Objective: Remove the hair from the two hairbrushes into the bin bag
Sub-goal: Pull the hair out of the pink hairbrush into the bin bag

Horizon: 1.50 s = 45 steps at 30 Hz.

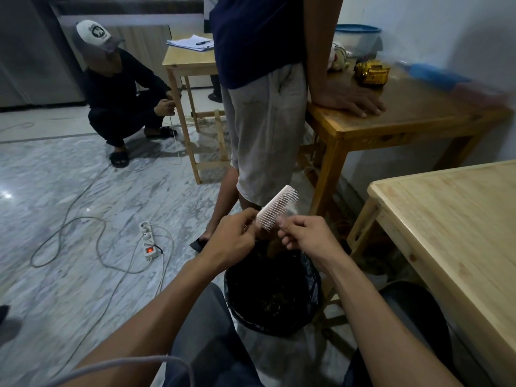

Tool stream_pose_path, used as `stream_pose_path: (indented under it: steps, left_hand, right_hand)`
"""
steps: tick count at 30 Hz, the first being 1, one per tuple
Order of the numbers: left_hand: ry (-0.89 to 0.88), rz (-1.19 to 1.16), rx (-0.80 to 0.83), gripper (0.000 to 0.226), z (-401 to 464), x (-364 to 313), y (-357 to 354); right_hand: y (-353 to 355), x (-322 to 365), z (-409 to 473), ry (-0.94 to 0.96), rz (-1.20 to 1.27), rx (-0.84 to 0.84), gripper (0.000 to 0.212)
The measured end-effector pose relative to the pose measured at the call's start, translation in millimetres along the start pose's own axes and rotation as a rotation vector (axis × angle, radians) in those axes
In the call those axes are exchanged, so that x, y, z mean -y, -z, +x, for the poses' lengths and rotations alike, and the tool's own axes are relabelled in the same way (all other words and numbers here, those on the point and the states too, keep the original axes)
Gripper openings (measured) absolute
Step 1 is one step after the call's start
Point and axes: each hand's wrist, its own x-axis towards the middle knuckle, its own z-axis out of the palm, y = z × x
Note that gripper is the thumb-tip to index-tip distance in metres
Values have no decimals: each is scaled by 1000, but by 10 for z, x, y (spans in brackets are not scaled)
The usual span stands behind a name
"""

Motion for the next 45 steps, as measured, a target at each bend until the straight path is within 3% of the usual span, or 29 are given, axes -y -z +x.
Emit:
stream_pose_path:
  steps: [9,12,15,19,23,26,34,41,45]
  left_hand:
    - [189,59,-96,12,24,150,60]
    - [164,50,-67,11,23,134,32]
    - [128,31,-48,13,17,79,13]
    - [52,45,2,12,23,38,35]
    - [-6,75,57,12,26,21,72]
    - [-11,69,81,11,21,25,118]
    - [57,162,25,10,65,119,178]
    - [176,286,-30,13,79,239,166]
    - [156,274,-11,14,73,193,135]
  right_hand:
    - [111,74,-5,1,-37,-160,18]
    - [83,59,-30,-46,-178,-67,20]
    - [36,88,-44,-112,-256,-64,40]
    - [13,209,-47,-79,-122,-64,46]
    - [16,181,4,-64,136,75,32]
    - [5,122,28,-40,222,74,20]
    - [-24,12,51,32,-34,-137,19]
    - [84,27,36,42,27,-192,19]
    - [82,-45,27,-102,-127,-121,20]
